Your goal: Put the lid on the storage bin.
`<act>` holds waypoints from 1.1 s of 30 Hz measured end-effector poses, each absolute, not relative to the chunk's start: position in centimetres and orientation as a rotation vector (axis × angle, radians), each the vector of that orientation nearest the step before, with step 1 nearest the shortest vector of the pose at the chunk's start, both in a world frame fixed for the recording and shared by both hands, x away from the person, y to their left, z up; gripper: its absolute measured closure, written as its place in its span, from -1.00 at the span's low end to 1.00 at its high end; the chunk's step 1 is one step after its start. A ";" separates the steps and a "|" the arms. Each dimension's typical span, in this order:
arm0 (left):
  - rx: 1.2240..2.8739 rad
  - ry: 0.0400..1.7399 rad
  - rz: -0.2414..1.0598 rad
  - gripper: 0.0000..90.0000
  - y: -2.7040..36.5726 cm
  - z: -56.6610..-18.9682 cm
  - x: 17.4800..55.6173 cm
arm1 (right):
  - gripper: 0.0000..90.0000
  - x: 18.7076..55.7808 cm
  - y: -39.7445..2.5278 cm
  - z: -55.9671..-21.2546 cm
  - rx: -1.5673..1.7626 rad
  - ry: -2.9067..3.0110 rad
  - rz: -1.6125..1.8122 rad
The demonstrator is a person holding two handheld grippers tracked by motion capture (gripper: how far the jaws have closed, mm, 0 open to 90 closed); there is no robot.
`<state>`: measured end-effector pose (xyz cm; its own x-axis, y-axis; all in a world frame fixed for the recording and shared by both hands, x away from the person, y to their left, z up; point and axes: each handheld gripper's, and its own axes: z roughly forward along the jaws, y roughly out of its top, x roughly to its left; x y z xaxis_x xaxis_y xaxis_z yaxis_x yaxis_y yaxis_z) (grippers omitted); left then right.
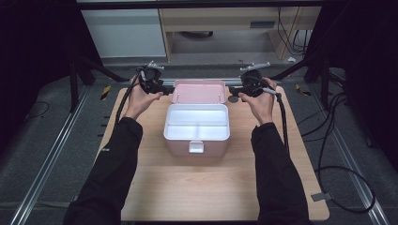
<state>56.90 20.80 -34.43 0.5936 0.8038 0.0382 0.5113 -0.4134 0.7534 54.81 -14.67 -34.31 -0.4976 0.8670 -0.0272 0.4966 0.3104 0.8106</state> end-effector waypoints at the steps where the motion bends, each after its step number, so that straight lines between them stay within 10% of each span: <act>1: 2.101 1.043 0.515 -0.18 20.7 -34.6 57.0 | -0.12 55.1 -14.6 -34.4 1.211 2.115 1.064; 33: 2.151 1.135 0.425 0.16 19.6 -40.2 60.7 | 0.09 60.7 -11.8 -41.0 1.292 2.203 1.048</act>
<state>60.67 19.61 -40.21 0.5704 0.8211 -0.0193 0.6069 -0.4055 0.6836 60.70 -11.75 -41.03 -0.5058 0.8614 0.0461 0.5795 0.2997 0.7579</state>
